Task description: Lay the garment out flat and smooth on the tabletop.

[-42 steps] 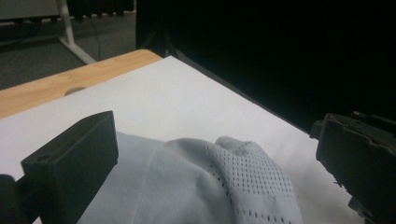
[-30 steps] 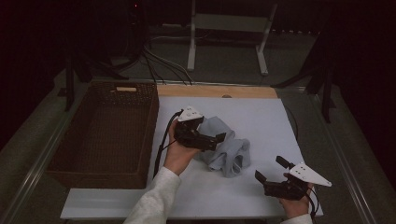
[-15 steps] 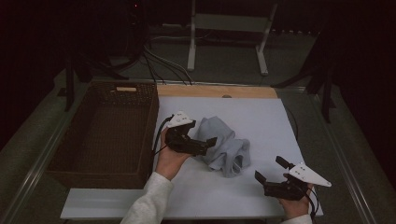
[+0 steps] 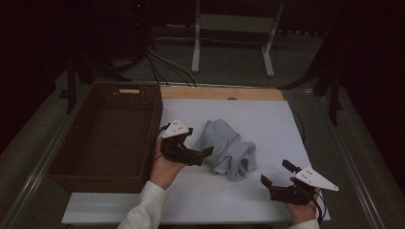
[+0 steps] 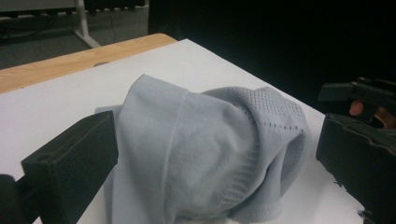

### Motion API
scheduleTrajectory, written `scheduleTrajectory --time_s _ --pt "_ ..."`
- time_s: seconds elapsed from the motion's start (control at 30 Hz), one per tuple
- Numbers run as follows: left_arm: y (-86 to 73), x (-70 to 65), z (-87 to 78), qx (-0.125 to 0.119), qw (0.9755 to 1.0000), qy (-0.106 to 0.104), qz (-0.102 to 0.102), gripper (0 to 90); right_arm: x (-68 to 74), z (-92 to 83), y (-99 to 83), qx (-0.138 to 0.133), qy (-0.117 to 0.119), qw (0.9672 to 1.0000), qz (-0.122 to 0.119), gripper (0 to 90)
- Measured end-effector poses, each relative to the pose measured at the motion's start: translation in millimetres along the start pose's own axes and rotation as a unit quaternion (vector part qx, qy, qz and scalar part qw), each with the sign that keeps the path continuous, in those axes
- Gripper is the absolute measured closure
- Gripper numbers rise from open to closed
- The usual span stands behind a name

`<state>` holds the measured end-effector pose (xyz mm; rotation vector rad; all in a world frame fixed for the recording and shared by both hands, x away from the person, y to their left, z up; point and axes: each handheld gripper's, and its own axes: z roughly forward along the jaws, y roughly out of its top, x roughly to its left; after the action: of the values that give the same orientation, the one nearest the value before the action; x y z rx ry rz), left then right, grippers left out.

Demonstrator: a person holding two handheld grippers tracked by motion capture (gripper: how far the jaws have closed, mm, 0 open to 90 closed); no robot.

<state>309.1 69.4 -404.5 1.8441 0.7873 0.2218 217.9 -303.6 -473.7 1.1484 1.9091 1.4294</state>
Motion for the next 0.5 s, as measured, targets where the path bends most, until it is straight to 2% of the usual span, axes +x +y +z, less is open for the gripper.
scheduleTrajectory --time_s 0.13,0.33,0.5 --pt "-6.9 4.0 -3.9 0.001 1.0000 0.007 -0.005 0.1 1.5 0.1 0.0 0.002 0.000 1.0000 -0.004 0.0" --pt "-15.3 5.9 -7.4 0.007 1.0000 0.006 0.002 0.1 2.2 0.3 0.1 0.002 0.002 1.0000 -0.004 0.0" --pt "-16.1 6.3 -11.1 -0.004 0.9999 0.009 0.005 0.1 4.3 0.2 0.9 0.000 0.002 1.0000 -0.009 0.0"
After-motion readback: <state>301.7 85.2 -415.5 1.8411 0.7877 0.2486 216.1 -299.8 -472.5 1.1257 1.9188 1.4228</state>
